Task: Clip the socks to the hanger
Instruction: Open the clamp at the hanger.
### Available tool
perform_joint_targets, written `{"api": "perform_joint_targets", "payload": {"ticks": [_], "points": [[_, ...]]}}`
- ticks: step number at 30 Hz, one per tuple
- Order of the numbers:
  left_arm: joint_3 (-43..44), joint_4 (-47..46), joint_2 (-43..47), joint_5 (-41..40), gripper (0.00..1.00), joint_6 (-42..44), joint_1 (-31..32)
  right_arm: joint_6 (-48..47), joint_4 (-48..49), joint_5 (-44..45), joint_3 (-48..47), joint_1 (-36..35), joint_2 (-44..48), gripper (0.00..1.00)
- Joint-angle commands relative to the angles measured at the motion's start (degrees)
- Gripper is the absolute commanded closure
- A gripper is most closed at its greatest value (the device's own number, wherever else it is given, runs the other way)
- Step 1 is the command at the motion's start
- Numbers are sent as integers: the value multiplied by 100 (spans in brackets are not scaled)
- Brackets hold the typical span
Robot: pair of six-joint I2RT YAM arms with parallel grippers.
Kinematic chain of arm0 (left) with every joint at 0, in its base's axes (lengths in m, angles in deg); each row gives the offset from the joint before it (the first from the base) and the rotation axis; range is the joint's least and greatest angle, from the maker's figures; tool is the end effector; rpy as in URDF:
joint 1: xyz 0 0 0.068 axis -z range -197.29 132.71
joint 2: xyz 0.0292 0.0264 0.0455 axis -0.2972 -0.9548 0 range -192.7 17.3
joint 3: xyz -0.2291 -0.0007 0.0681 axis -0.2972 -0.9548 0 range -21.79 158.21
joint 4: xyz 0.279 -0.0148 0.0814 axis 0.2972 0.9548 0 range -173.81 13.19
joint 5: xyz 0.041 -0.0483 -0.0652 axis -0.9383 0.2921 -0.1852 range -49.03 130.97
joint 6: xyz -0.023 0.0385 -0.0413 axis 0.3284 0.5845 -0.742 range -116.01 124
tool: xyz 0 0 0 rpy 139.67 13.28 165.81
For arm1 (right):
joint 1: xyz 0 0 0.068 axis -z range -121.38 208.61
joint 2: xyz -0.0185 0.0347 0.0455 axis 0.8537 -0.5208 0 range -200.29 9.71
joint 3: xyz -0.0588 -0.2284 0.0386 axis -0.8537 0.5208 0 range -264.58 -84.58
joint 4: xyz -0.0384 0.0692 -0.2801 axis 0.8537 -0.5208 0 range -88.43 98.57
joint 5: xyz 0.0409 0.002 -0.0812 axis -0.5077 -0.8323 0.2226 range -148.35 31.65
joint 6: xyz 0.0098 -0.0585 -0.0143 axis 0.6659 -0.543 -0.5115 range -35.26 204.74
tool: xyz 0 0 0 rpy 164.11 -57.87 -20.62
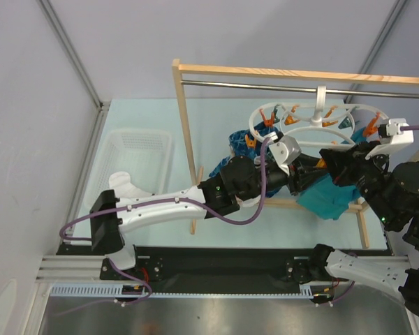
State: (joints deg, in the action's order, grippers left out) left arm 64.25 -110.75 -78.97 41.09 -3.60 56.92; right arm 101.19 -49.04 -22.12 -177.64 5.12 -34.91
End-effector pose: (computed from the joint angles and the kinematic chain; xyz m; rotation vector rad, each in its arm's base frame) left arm 0.1203 -0.4255 0.3853 0.7595 1.1526 -1.2160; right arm 0.0841 0.0684 0.5031 -0.0884 1.7107 0.3630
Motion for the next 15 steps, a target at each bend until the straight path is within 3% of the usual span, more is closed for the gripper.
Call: {"api": "perform_joint_targets", "payload": {"ticks": [1, 6, 11, 15], "points": [[-95, -302, 432, 384, 56, -66, 93, 8, 285, 174, 16, -12, -38, 100], [-579, -471, 854, 454, 32, -102, 93, 8, 241, 209, 16, -12, -64, 100], [-1149, 29, 1792, 568, 37, -137, 93, 16, 171, 227, 33, -12, -47, 100], [-1695, 1125, 2793, 314, 39, -58, 58, 25, 100, 201, -28, -12, 6, 100]]}}
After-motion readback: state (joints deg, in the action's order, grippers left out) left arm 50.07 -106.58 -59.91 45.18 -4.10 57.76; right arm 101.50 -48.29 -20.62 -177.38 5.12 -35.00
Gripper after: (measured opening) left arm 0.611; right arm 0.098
